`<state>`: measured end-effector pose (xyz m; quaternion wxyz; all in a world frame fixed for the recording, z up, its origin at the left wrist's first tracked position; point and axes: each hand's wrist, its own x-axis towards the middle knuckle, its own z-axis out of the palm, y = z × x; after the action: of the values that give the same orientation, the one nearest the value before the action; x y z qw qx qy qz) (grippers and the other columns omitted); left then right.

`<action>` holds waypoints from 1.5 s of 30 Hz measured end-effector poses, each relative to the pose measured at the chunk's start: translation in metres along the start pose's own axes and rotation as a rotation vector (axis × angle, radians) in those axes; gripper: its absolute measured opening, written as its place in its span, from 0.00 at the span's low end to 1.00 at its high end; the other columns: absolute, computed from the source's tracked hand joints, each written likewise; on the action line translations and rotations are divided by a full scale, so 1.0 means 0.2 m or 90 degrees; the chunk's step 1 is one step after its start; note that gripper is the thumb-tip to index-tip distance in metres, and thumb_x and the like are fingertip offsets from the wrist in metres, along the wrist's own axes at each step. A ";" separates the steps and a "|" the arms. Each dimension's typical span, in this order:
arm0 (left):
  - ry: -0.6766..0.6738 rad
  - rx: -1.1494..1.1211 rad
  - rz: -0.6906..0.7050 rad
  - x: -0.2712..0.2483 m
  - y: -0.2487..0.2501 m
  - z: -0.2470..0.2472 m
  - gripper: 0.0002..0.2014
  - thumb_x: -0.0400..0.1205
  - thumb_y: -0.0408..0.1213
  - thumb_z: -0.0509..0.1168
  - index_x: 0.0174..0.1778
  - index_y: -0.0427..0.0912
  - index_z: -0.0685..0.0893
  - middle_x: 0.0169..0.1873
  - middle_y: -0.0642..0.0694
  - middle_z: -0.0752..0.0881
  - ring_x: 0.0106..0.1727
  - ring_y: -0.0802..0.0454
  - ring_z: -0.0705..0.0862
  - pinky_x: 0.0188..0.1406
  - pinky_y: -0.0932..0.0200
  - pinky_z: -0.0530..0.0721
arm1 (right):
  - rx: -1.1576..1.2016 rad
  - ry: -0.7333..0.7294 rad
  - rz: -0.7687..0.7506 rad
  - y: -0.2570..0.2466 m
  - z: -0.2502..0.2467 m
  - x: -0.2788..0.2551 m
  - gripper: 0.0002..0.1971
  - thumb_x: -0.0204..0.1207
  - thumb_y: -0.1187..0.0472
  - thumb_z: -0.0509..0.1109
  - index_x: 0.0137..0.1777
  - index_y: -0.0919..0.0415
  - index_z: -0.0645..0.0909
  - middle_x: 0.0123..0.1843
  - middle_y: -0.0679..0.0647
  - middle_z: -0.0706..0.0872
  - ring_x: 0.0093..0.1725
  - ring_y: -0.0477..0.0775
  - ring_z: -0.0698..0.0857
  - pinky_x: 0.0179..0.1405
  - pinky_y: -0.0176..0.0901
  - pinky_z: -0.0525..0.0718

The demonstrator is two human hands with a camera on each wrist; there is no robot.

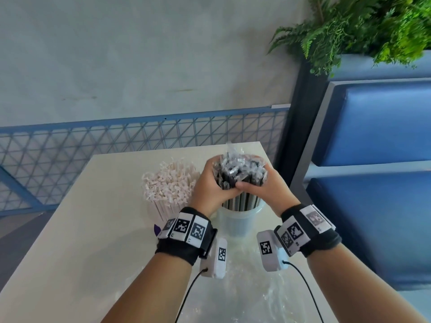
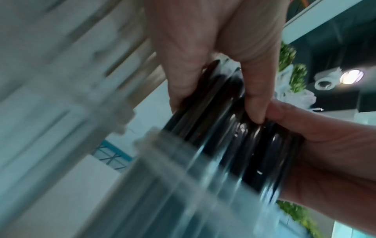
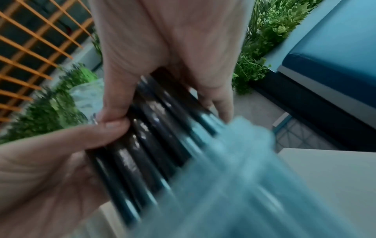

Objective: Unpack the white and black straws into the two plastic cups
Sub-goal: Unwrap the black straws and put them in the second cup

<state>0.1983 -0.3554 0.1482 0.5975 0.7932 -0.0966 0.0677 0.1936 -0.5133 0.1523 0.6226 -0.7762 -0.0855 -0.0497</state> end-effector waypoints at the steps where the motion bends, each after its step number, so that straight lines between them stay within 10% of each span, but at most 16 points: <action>1: 0.018 -0.028 0.012 0.00 0.02 0.00 0.44 0.63 0.34 0.81 0.73 0.46 0.66 0.63 0.50 0.79 0.65 0.53 0.79 0.60 0.66 0.78 | 0.021 0.016 -0.035 -0.02 0.00 0.00 0.32 0.62 0.61 0.81 0.65 0.48 0.72 0.62 0.51 0.83 0.63 0.49 0.82 0.67 0.55 0.80; 5: 0.042 -0.009 0.067 0.00 0.06 -0.04 0.58 0.61 0.39 0.82 0.80 0.50 0.50 0.78 0.47 0.63 0.76 0.53 0.66 0.73 0.56 0.68 | -0.078 0.064 -0.145 -0.07 -0.01 0.00 0.41 0.55 0.40 0.79 0.69 0.37 0.65 0.69 0.42 0.72 0.69 0.45 0.73 0.68 0.42 0.74; 8: -0.017 0.153 0.178 0.00 0.06 -0.03 0.55 0.65 0.43 0.79 0.81 0.52 0.49 0.82 0.46 0.54 0.81 0.57 0.54 0.73 0.74 0.57 | -0.214 0.074 -0.218 -0.05 0.01 -0.01 0.36 0.66 0.40 0.71 0.74 0.42 0.64 0.74 0.43 0.67 0.74 0.42 0.65 0.72 0.27 0.61; 13: -0.132 0.313 0.147 0.00 0.00 0.02 0.45 0.71 0.47 0.74 0.81 0.42 0.56 0.82 0.45 0.55 0.82 0.51 0.53 0.80 0.49 0.60 | -0.326 0.018 -0.132 0.01 0.09 -0.02 0.21 0.83 0.54 0.57 0.75 0.54 0.69 0.78 0.50 0.68 0.78 0.49 0.65 0.79 0.42 0.60; 21: -0.110 0.331 0.204 -0.13 0.05 -0.02 0.55 0.69 0.55 0.72 0.80 0.47 0.38 0.82 0.48 0.38 0.83 0.52 0.39 0.82 0.54 0.50 | -0.362 0.081 -0.118 -0.03 0.11 -0.14 0.32 0.76 0.36 0.45 0.80 0.40 0.50 0.84 0.43 0.51 0.83 0.45 0.49 0.81 0.54 0.52; 26: 0.015 0.335 0.371 -0.41 -0.11 -0.01 0.31 0.80 0.44 0.64 0.77 0.42 0.60 0.74 0.42 0.70 0.77 0.53 0.65 0.78 0.60 0.63 | -0.292 0.330 -0.273 0.02 0.10 -0.36 0.20 0.78 0.52 0.61 0.67 0.60 0.73 0.67 0.51 0.73 0.69 0.42 0.70 0.71 0.31 0.65; 30: -0.233 0.450 0.103 -0.53 -0.32 0.01 0.26 0.82 0.39 0.59 0.76 0.43 0.63 0.73 0.44 0.71 0.74 0.52 0.69 0.77 0.59 0.65 | -0.429 0.076 -0.179 0.24 0.17 -0.59 0.13 0.72 0.52 0.66 0.54 0.54 0.78 0.52 0.47 0.77 0.49 0.47 0.77 0.51 0.42 0.82; 35: -0.420 0.694 -0.146 -0.56 -0.57 0.02 0.33 0.81 0.33 0.58 0.80 0.37 0.51 0.80 0.38 0.58 0.82 0.42 0.53 0.80 0.48 0.52 | -0.661 -0.364 0.284 0.46 0.21 -0.82 0.44 0.71 0.41 0.68 0.81 0.47 0.47 0.83 0.56 0.46 0.82 0.61 0.48 0.78 0.61 0.58; 39: -0.428 0.744 -0.177 -0.58 -0.60 0.02 0.30 0.78 0.36 0.61 0.76 0.39 0.59 0.75 0.39 0.66 0.76 0.42 0.65 0.77 0.43 0.57 | -0.646 -0.411 0.302 0.53 0.21 -0.91 0.48 0.72 0.42 0.69 0.81 0.44 0.37 0.83 0.52 0.30 0.82 0.58 0.32 0.79 0.67 0.49; 45: -0.435 0.553 -0.129 -0.60 -0.53 -0.03 0.05 0.81 0.34 0.59 0.50 0.42 0.78 0.49 0.48 0.78 0.53 0.47 0.81 0.50 0.57 0.75 | -0.597 -0.292 0.285 0.51 0.16 -0.95 0.44 0.72 0.40 0.68 0.80 0.39 0.43 0.83 0.44 0.34 0.83 0.53 0.38 0.79 0.64 0.49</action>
<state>0.1077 -0.3130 0.0232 0.1543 0.9485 -0.1711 -0.2175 0.0267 -0.5170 0.0121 0.1723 -0.9597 -0.0206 0.2210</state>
